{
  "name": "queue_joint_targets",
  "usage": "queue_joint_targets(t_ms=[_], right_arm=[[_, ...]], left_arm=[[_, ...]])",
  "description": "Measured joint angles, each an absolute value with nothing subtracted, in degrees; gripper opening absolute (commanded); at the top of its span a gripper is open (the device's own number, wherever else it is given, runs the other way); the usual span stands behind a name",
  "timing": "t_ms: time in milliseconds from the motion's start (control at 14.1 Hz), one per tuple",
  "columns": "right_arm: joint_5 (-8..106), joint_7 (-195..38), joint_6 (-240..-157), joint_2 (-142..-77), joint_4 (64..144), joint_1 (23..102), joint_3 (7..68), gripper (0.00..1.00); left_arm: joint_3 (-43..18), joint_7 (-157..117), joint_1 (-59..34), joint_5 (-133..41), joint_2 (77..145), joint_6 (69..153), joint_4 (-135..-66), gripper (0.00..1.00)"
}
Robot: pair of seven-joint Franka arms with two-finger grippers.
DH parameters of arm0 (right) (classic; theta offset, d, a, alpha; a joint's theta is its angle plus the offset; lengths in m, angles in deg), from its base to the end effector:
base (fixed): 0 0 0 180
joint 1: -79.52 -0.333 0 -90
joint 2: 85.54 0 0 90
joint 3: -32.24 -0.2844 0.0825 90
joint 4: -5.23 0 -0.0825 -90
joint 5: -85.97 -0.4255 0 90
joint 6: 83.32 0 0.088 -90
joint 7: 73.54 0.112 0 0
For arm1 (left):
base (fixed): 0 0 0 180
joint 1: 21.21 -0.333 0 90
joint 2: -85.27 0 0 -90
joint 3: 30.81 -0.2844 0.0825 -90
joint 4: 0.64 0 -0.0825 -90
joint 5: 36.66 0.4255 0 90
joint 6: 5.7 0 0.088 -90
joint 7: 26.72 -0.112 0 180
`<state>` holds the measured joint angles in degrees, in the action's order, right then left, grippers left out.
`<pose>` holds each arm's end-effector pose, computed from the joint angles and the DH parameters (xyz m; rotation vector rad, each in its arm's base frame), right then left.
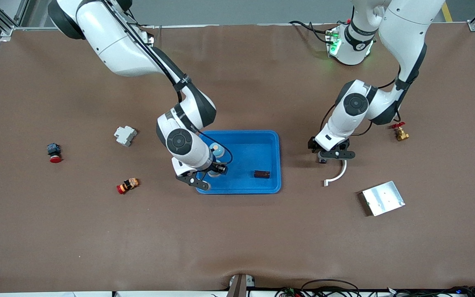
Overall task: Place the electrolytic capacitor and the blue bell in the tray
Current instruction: 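Place the bell in the tray while the left gripper grasps the capacitor, then carry the second capacitor over the tray with the left gripper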
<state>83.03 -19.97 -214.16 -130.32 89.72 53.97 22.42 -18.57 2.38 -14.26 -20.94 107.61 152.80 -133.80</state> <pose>0.6062 0.4123 0.1686 -2.9394 0.5986 0.1280 0.4942 -0.1941 0.1097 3.1354 -0.0956 0.1181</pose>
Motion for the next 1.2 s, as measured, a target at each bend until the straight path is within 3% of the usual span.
queue_joint_targets(t_ms=[71, 142, 213, 283, 354, 708, 992, 1204], right_arm=[[83.03, -19.97, -214.35, -130.56, 89.70, 53.97, 22.55, 0.97], [83.03, -19.92, -214.81, -130.80, 89.68, 53.97, 22.59, 1.00], [83.03, -19.90, -215.26, -130.98, 89.68, 53.97, 22.59, 1.00], [83.03, -19.89, -215.44, -131.03, 89.68, 53.97, 22.60, 1.00], [83.04, -19.90, -215.47, -131.03, 89.58, 53.98, 22.65, 1.00], [83.33, -20.49, -214.30, -130.41, 87.65, 55.83, 23.59, 1.00], [83.83, -28.33, -201.06, -124.91, 86.60, 60.91, 23.81, 1.00], [83.86, -38.13, -190.38, -118.81, 86.55, 66.56, 23.95, 1.00]], left_arm=[[-18.57, 2.38, -14.29, -20.90, 107.71, 152.80, -133.74, 0.76], [-18.57, 2.39, -14.28, -20.90, 107.82, 152.83, -133.65, 0.70], [-18.57, 2.39, -14.28, -20.89, 107.92, 152.83, -133.56, 0.51], [-18.57, 2.39, -14.28, -20.89, 108.00, 152.83, -133.51, 0.16], [-18.57, 2.58, -14.28, -20.89, 108.07, 152.83, -133.48, 0.00], [-18.55, 3.80, -14.28, -20.89, 108.12, 152.84, -132.90, 0.00], [-18.16, 6.23, -14.17, -20.89, 107.89, 150.25, -129.79, 0.00], [-17.26, 14.29, -11.21, -20.86, 107.69, 140.38, -121.86, 0.00]])
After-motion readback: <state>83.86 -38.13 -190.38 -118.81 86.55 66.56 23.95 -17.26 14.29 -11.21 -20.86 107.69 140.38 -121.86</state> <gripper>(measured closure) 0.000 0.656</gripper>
